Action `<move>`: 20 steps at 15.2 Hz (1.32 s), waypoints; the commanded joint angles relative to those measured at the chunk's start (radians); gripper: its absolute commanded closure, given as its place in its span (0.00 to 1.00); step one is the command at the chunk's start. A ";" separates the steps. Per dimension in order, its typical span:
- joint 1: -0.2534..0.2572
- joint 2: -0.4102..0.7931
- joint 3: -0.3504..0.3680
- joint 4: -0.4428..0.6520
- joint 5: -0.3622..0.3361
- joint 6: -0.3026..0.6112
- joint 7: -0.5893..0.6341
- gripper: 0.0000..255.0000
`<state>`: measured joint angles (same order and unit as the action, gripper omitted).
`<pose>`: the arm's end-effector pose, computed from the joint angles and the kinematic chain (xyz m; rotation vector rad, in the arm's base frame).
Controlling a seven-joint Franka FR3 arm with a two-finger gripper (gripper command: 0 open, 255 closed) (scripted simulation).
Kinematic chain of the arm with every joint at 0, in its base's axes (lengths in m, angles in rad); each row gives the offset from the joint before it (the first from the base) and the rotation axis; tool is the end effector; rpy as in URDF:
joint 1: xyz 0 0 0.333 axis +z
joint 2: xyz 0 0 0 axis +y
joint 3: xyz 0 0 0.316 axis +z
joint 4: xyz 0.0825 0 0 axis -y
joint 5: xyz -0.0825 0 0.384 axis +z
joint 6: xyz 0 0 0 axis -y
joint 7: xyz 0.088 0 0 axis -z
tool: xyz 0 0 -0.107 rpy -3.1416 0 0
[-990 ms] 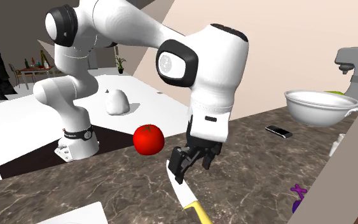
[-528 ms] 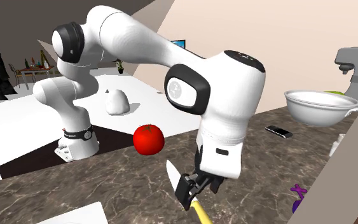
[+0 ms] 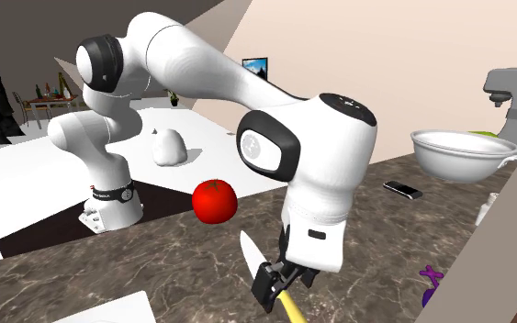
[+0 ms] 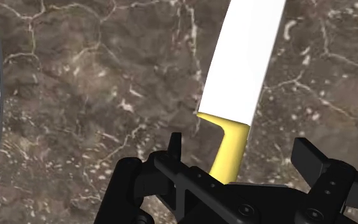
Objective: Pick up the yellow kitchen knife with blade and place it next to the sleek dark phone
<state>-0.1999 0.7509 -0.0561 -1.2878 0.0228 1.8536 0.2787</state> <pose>0.7018 -0.1724 0.2874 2.9989 -0.8164 -0.2864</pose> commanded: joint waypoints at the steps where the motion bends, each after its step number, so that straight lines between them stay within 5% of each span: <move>1: 0.000 0.000 0.000 -0.001 0.000 0.001 0.000 0.00; 4: 0.000 0.000 0.000 -0.001 0.000 0.001 0.000 0.00; 5: 0.000 0.000 0.000 -0.001 0.000 0.001 0.000 1.00; 20: 0.000 -0.030 -0.001 0.030 -0.001 -0.060 0.000 1.00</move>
<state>-0.2000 0.7303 -0.0568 -1.2556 0.0219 1.8015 0.2786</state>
